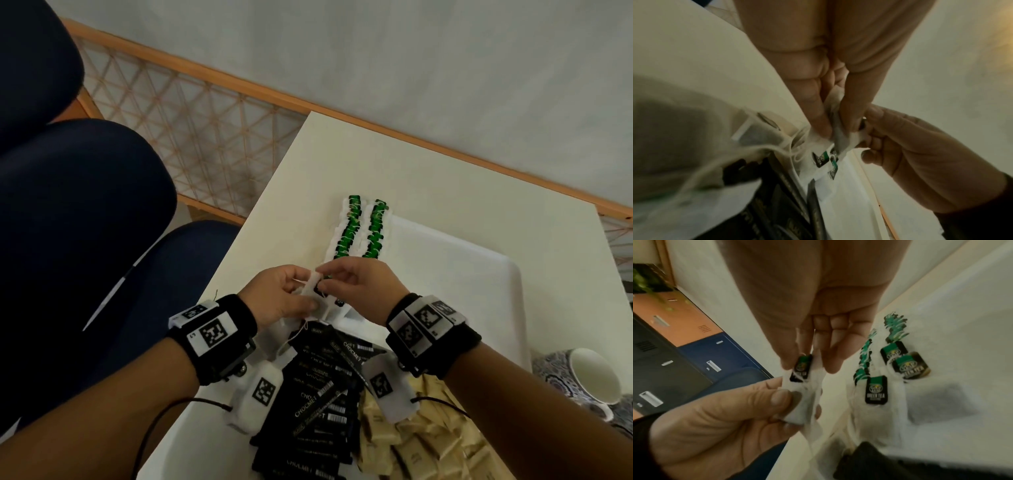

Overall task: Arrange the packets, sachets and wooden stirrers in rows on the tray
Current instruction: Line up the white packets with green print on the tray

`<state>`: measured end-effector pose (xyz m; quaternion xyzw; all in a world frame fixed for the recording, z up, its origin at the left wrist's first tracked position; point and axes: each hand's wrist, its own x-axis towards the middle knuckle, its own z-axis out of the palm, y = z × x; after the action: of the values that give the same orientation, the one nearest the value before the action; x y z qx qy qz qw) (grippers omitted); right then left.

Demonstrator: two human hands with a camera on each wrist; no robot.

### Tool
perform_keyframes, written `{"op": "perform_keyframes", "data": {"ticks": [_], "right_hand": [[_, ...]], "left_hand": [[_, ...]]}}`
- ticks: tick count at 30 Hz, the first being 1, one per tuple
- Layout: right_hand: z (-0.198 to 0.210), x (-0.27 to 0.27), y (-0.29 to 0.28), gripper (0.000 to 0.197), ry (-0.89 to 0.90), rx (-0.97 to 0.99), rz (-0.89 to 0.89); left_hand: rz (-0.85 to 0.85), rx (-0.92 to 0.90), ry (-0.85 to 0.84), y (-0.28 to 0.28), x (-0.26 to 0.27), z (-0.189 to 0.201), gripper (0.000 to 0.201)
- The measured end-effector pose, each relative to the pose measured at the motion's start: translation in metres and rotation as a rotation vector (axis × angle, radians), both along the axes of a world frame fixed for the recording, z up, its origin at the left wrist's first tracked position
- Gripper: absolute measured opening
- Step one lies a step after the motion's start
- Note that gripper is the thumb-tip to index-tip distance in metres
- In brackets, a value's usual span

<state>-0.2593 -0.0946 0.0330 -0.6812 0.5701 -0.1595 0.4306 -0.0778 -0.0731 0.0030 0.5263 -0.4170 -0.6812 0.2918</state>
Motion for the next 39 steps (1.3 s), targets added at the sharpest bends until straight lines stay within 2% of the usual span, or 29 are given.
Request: {"op": "perform_keyframes", "data": {"ticks": [2,6,14,22,25,28,30,33,36,39], "right_hand": [[0.003,-0.007,-0.002,0.008,-0.011,-0.014,-0.022],[0.012,-0.026,-0.001,0.011,-0.025,0.028,-0.048],[-0.001,-0.051,0.006,0.008,0.174,0.111,0.045],[-0.025,-0.049,-0.003,0.009,0.346,0.048,0.042],[-0.022,-0.048,-0.004,0.014,0.361,-0.051,0.036],[-0.010,-0.040,0.001,0.018,0.237,-0.178,0.026],[-0.002,-0.029,0.007,0.021,0.143,-0.185,0.049],[0.004,-0.014,0.015,0.026,0.155,-0.209,0.117],[-0.001,-0.007,0.018,0.036,0.155,-0.153,0.037],[-0.008,-0.007,0.019,0.037,0.080,-0.092,-0.054]], "left_hand": [[-0.021,-0.026,-0.044,-0.001,-0.003,0.000,0.040],[-0.011,-0.077,-0.093,-0.004,0.003,-0.003,0.040],[0.121,-0.072,-0.042,-0.008,0.019,0.001,0.038],[0.220,0.013,0.052,-0.006,0.009,0.002,0.029],[0.205,0.031,0.047,-0.004,0.004,0.003,0.026],[0.187,0.051,0.050,-0.003,-0.004,0.007,0.022],[0.200,0.072,0.070,-0.002,-0.011,0.009,0.017],[0.227,0.107,0.101,-0.001,-0.018,0.010,0.015],[0.223,0.107,0.141,0.001,-0.023,0.010,0.019],[0.220,0.094,0.140,0.004,-0.027,0.011,0.022]]}}
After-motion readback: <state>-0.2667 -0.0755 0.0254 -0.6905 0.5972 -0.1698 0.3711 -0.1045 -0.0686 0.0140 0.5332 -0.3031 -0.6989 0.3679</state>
